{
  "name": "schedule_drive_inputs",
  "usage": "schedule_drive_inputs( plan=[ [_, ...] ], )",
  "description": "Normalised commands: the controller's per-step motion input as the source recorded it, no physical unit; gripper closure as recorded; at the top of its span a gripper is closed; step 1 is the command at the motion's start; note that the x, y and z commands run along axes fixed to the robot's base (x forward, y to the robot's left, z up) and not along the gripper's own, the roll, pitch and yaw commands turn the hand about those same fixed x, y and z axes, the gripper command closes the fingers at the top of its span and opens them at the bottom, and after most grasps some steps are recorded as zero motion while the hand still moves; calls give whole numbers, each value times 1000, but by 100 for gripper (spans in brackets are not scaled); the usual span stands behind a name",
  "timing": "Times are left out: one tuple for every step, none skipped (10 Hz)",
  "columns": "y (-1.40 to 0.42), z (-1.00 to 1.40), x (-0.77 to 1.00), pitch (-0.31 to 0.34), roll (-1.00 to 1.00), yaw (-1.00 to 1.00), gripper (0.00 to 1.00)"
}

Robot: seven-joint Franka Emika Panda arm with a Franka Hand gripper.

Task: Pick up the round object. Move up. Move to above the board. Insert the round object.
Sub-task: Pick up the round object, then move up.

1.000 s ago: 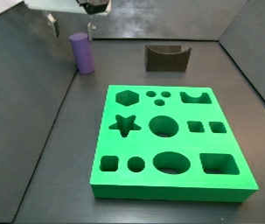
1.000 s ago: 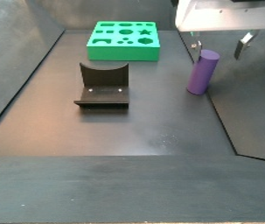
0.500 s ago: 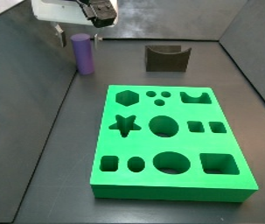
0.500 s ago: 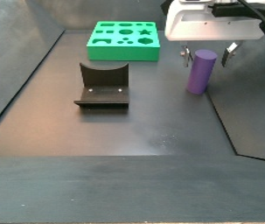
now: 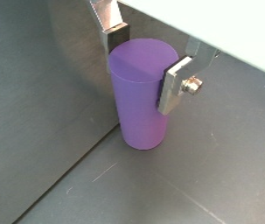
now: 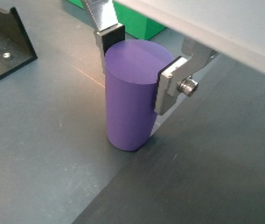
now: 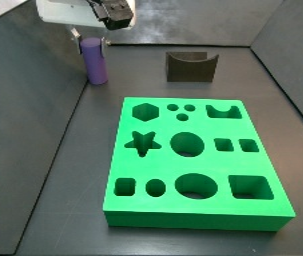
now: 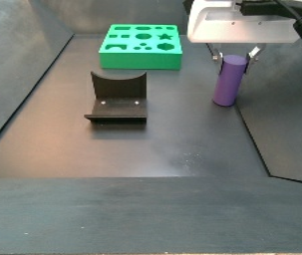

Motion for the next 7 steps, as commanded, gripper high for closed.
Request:
schedule_drive_inputs(
  plan=[
    [0, 0, 0, 0, 0, 0, 100],
    [0, 0, 0, 0, 0, 0, 100],
    [0, 0, 0, 0, 0, 0, 100],
    [0, 0, 0, 0, 0, 0, 100],
    [0, 0, 0, 0, 0, 0, 100],
    [0, 0, 0, 0, 0, 0, 100],
    [0, 833, 0, 0, 0, 0, 100]
  ],
)
